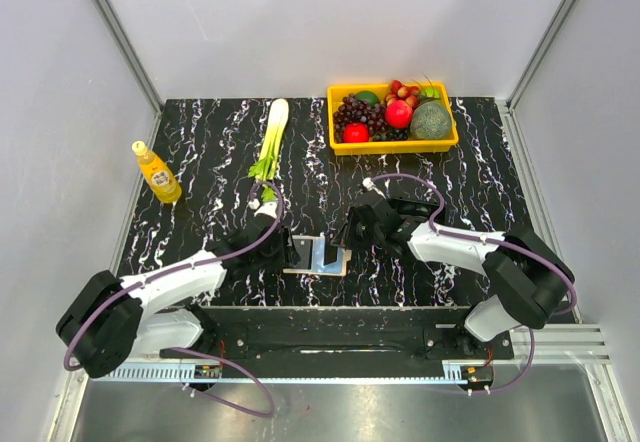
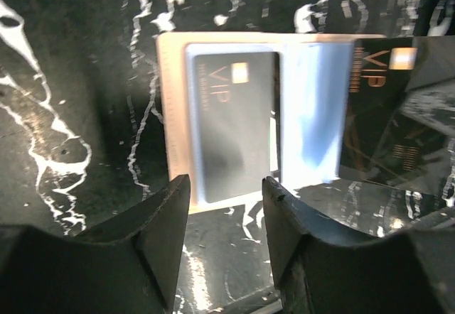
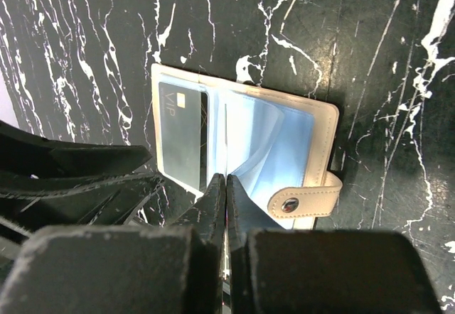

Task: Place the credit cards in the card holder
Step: Insert the credit card into the card holder.

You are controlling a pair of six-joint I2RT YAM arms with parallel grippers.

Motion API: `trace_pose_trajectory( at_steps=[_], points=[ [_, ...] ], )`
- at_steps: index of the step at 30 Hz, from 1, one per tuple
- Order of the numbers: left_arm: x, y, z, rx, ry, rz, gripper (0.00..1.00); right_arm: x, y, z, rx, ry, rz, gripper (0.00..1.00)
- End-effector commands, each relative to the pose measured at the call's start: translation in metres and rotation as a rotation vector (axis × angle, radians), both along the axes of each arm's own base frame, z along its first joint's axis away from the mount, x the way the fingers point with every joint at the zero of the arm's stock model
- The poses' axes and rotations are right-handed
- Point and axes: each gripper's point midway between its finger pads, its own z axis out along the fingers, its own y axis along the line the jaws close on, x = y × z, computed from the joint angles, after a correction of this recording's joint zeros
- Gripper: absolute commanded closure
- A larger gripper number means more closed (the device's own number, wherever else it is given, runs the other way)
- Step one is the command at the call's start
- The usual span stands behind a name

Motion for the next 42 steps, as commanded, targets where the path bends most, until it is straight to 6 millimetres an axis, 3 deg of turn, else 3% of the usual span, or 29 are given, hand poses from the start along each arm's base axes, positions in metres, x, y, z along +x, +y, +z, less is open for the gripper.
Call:
trace_pose_trajectory(
  at_steps=[1, 9, 16, 25, 32, 42],
  points=[
    [0.001, 0.015, -0.019, 0.026, 0.042, 0.075, 0.51, 0.006, 0.000, 0.014, 0.002, -0.052, -0.015, 1.00],
    [-0.003, 0.004, -0.034, 0.000, 0.089, 0.027, 0.52, 0.003, -0.002, 0.007, -0.006, -0.031, -0.020, 1.00],
    [-0.011, -0.003, -0.042, -0.026, 0.125, -0.007, 0.56, -0.006, -0.037, 0.006, -0.092, -0.041, -0.102, 1.00],
    [-0.016, 0.000, -0.050, -0.012, 0.147, -0.009, 0.59, -0.004, -0.054, 0.039, -0.087, -0.117, -0.152, 1.00],
    [-0.015, -0.001, -0.046, -0.018, 0.138, -0.018, 0.59, -0.010, -0.072, 0.020, -0.167, -0.087, -0.177, 1.00],
    [-0.014, -0.003, -0.043, -0.023, 0.134, -0.024, 0.59, -0.008, -0.073, 0.006, -0.197, -0.067, -0.172, 1.00]
  ],
)
